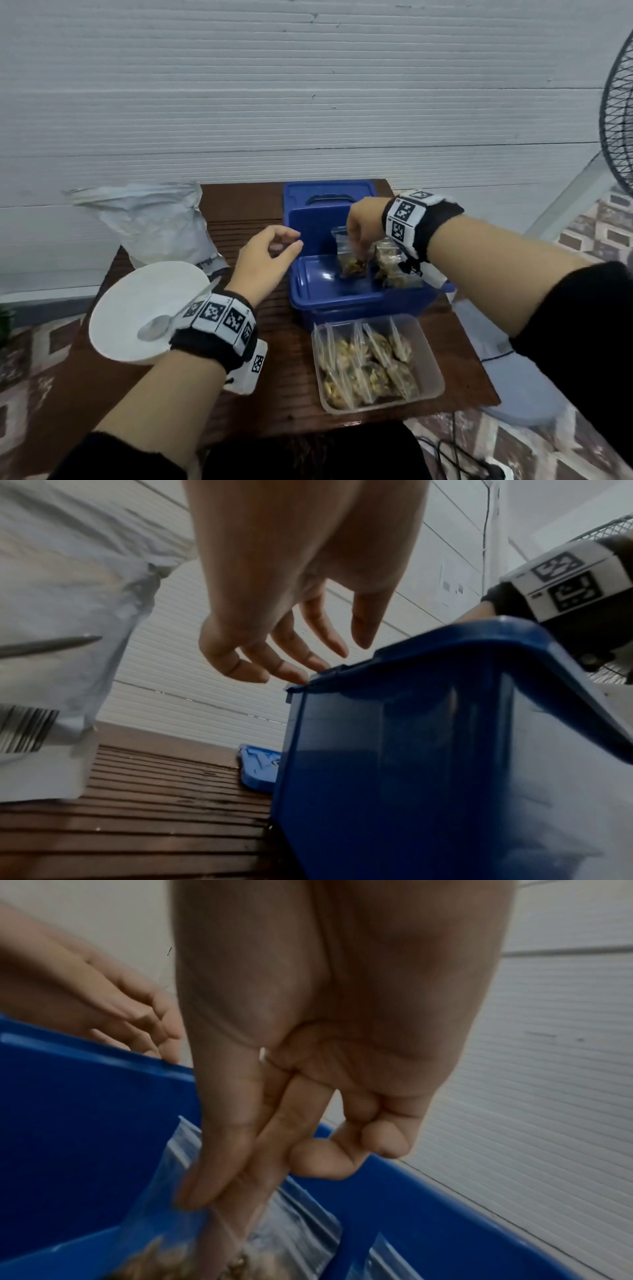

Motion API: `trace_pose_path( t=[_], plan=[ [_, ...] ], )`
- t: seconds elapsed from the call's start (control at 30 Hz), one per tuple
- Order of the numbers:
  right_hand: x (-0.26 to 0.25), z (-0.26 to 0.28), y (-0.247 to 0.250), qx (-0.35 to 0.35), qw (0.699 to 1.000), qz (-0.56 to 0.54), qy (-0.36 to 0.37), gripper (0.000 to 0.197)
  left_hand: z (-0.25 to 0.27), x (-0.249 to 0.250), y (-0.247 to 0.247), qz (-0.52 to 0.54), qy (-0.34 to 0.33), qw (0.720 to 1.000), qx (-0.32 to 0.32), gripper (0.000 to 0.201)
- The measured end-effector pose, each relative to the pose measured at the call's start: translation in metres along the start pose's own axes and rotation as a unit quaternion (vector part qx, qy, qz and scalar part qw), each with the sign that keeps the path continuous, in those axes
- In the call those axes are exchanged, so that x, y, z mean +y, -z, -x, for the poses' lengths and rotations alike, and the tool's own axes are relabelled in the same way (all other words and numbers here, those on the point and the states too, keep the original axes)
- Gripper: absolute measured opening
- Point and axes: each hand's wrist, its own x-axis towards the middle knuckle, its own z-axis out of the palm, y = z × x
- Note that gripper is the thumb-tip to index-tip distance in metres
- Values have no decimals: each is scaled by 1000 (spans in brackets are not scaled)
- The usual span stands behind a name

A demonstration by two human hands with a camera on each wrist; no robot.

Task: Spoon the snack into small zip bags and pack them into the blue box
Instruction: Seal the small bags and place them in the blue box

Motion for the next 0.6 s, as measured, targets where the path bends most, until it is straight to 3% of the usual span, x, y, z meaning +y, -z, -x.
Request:
trace_pose_path(
  t=[0.1,0.2,0.27,0.33,0.47,0.53,0.6],
  plan=[
    [3,-26,0,-22,999,45,-6,18,-2,-4,-2,10,1,1000,5,11],
    [32,-92,-19,-31,995,89,-30,32,-4,-7,-4,17,4,1000,9,12],
    [25,-93,-20,-69,991,104,-49,37,-4,-7,-4,17,3,1000,7,12],
    [22,-94,-24,-68,990,116,-50,32,-3,-8,-5,16,1,1000,5,13],
    [46,-126,-46,-51,986,142,-70,44,-2,-8,-5,10,6,1000,2,14],
    [47,-124,-43,-29,989,130,-64,44,-1,-7,-5,5,5,1000,0,14],
    [11,-65,-15,-20,989,133,-56,37,0,-6,-4,1,7,1000,-1,15]
  ],
)
